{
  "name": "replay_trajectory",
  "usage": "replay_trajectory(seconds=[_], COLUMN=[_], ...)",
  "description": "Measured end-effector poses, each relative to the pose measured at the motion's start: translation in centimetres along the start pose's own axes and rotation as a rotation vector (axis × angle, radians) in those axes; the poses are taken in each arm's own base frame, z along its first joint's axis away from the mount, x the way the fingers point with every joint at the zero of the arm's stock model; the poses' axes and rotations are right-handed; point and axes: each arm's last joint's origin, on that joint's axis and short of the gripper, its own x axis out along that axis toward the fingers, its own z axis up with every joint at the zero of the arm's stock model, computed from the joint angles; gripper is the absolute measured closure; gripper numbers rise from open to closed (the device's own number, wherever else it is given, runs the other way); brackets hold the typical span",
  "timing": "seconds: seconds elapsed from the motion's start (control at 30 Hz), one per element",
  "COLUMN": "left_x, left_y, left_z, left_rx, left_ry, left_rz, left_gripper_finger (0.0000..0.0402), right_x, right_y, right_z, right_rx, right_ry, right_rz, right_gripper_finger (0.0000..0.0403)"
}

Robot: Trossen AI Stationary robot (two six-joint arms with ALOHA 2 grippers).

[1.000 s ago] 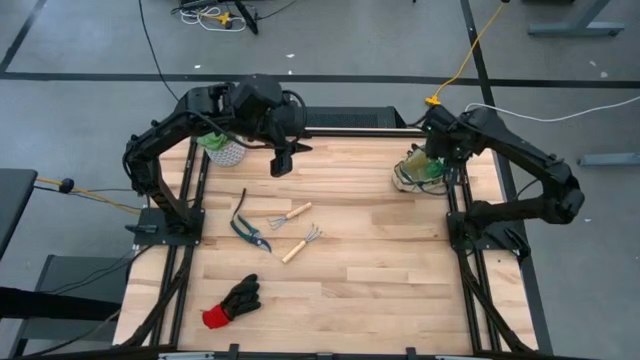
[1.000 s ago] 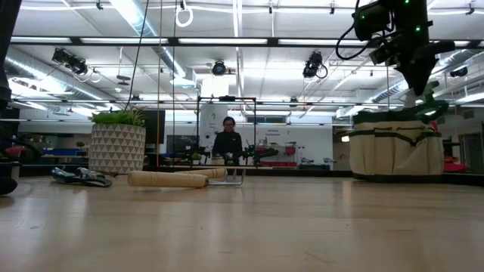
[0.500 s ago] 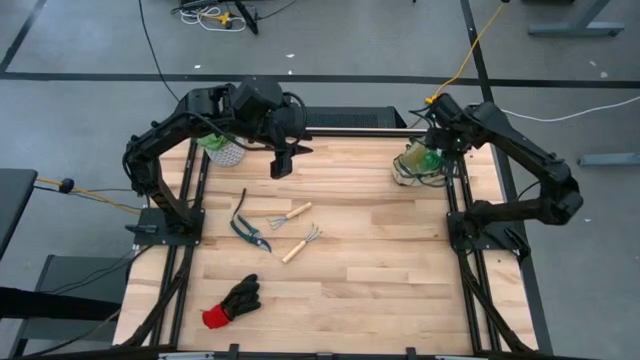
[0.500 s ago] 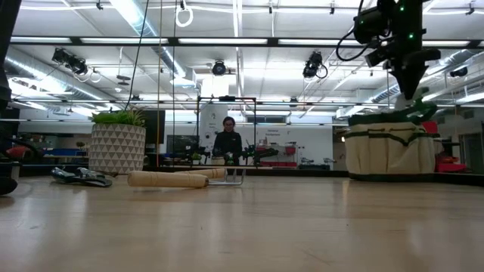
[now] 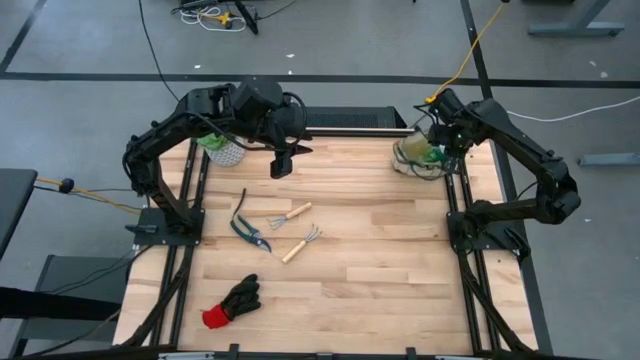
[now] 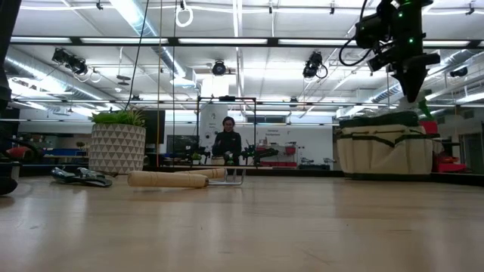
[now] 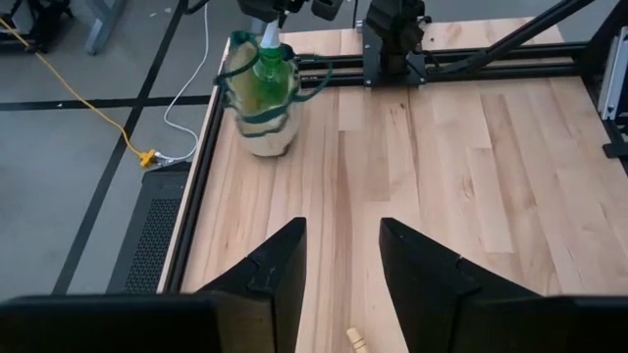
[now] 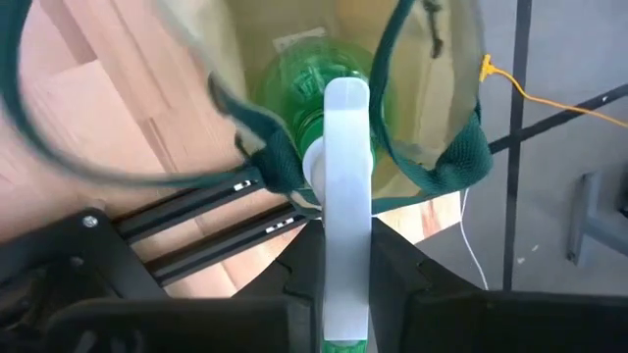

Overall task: Pick & Place Garden tools in Gardening bag
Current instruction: Put the green spray bottle into the brown gardening bag

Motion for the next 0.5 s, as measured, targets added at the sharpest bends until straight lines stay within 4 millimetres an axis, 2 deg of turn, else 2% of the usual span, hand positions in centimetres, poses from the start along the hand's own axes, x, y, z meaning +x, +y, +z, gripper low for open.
replay_trajectory(seconds=[0.2, 0.5], left_x=[0.0, 0.0], left_y=[0.0, 0.0], left_z=[0.0, 0.0], left_rx=[0.001, 0.001], left_ry=[0.0, 0.0], left_rz=[0.0, 0.0], left_gripper_finger=[0.0262, 0.0262], right_x=[0.08, 0.08], right_y=[-0.2, -0.29], right_z=[-0.12, 0.08], right_rx=[0.06, 0.119], right_ry=[-0.005, -0.031], right_rz=[0.008, 0.009], right_gripper_finger=[0.0341, 0.0275])
